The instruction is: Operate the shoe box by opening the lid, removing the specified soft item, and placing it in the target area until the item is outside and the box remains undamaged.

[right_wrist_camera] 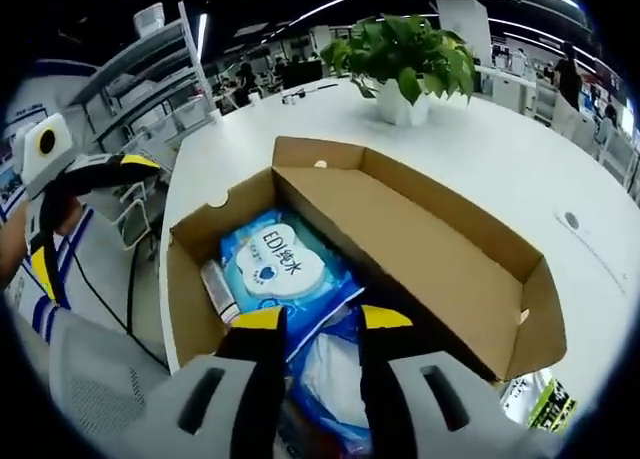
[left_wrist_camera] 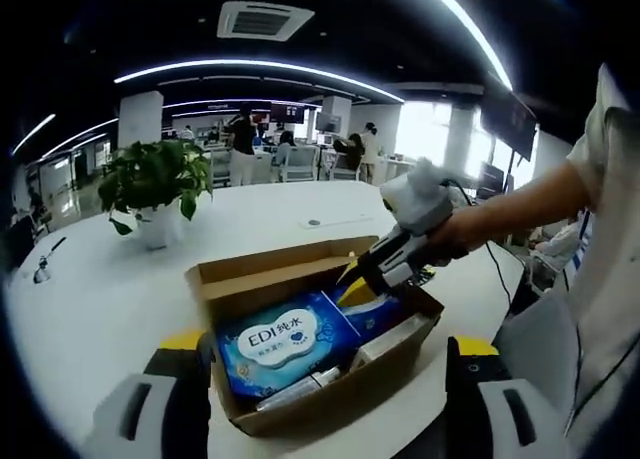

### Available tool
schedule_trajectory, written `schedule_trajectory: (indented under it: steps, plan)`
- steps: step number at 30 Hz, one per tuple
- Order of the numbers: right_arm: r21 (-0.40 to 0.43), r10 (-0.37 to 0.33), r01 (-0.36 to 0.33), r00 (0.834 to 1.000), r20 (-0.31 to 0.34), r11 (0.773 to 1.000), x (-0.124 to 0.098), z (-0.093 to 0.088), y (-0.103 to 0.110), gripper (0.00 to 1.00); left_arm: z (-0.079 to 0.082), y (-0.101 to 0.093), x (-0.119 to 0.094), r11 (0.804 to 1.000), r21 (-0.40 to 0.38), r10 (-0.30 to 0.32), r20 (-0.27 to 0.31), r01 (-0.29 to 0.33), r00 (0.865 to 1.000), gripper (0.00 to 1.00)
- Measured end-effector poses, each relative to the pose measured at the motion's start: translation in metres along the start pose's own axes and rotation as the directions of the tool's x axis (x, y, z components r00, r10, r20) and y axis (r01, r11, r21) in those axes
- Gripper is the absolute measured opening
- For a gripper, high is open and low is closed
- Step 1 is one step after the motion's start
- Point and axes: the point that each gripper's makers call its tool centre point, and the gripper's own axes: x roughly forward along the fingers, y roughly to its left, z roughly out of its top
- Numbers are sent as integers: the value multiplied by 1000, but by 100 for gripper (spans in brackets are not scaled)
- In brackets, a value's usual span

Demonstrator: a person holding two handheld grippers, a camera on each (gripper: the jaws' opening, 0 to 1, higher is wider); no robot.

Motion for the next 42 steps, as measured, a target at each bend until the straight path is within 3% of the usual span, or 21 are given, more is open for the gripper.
schedule_trajectory:
  steps: [10, 16, 20, 24, 31, 42]
  plan:
    - [29, 6, -5, 999, -48, 1000, 24, -9, -4, 15, -12, -3, -7, 999, -36, 21, 1, -21, 1000, 97]
    - [14, -36, 37, 998, -55, 999, 32, -7, -10, 8, -13, -1, -7, 999, -38, 39, 4, -38, 999, 96]
    - [22, -52, 53, 997, -59, 998, 30, -7, -6, 2, -13, 1, -3, 999, -32, 42, 1, -42, 999, 94]
    - [-26, -73, 72, 996, -57, 997, 27, -5, -2, 0, -12, -1, 0, 999, -19, 35, -5, -35, 999, 92]
    - [-44, -90, 89, 995, -31, 995, 15, 4, 4, 0, -11, 0, 3, 999, -4, 33, -13, -33, 999, 91]
    - [-38, -143, 143, 990, 4, 989, -17, 14, -5, 0, -12, 6, 9, 999, 20, 47, -38, -46, 998, 84]
